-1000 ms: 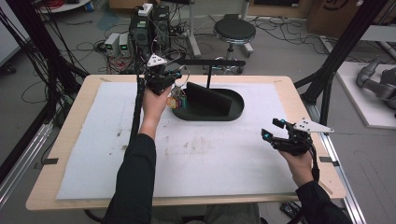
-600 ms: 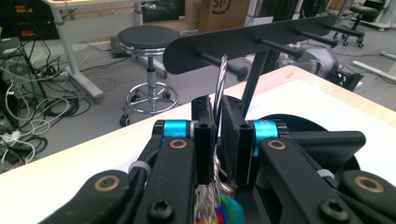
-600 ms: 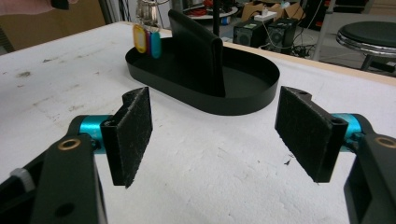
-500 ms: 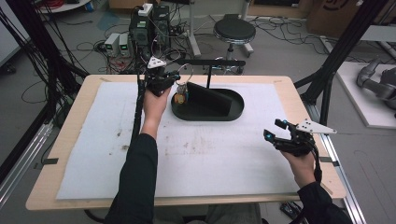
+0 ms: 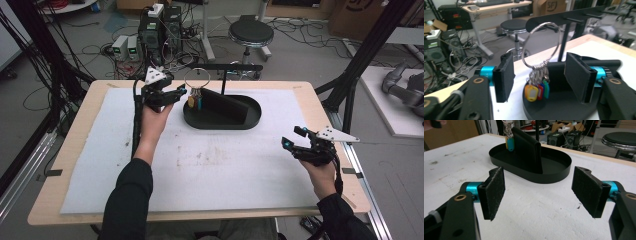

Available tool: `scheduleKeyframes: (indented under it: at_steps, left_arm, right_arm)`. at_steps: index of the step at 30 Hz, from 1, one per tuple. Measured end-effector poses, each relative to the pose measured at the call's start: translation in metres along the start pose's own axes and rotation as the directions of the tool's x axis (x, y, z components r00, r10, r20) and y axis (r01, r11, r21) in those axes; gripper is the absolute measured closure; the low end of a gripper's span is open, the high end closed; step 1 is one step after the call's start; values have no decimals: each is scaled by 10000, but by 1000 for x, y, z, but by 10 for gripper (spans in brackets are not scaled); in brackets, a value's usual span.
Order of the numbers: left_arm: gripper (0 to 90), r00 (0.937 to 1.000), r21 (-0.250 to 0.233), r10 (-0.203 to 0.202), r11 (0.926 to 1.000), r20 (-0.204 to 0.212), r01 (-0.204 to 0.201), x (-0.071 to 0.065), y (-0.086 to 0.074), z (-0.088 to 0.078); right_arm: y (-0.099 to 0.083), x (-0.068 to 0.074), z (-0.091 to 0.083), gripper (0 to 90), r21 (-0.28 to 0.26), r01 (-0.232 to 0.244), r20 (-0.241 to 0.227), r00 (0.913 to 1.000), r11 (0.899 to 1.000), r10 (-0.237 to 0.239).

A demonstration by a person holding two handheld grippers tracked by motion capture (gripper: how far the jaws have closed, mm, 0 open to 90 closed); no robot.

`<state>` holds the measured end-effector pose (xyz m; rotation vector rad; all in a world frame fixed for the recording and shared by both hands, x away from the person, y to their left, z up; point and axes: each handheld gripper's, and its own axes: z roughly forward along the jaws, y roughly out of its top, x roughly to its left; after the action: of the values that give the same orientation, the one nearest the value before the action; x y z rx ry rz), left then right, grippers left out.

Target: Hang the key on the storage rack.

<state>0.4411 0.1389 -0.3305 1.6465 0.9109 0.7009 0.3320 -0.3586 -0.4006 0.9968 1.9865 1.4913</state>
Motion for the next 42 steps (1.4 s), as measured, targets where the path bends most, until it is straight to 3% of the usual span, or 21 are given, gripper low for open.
scheduleKeyframes:
  at_steps: [5, 9, 15, 20, 24, 27, 42]
  left_arm:
    - [288, 9991, -168, -20, 9999, 427, 27, -2, -16, -35]
    - [273, 9982, -252, 172, 9996, 575, -158, -10, -34, -68]
    - [270, 9996, -94, 131, 9999, 245, -129, -19, -71, -111]
    - [270, 9998, -2, -10, 10000, 210, 10, -21, -96, -135]
    - [268, 9995, -14, 24, 10000, 325, -23, -19, -105, -147]
    - [268, 9998, -134, 183, 9997, 84, -182, -17, -110, -153]
    - [268, 9996, -203, 233, 9995, -155, -236, -9, -110, -149]
  right_arm:
    - [1, 1, 3, 268, -15, -86, 117, 9999, 10000, 86]
    - [1, 1, 4, 268, -4, -72, 180, 9998, 10000, 72]
    - [0, -1, 2, 267, 0, -120, 328, 9994, 9999, 120]
    - [1, 1, 1, 267, 23, -150, 386, 9991, 9999, 149]
    - [0, 0, 2, 261, 53, -294, 365, 9989, 9996, 292]
    - [0, -2, 2, 246, 105, -454, 401, 9982, 9989, 449]
    - [-4, -10, -9, 220, 299, -662, 907, 9939, 9974, 632]
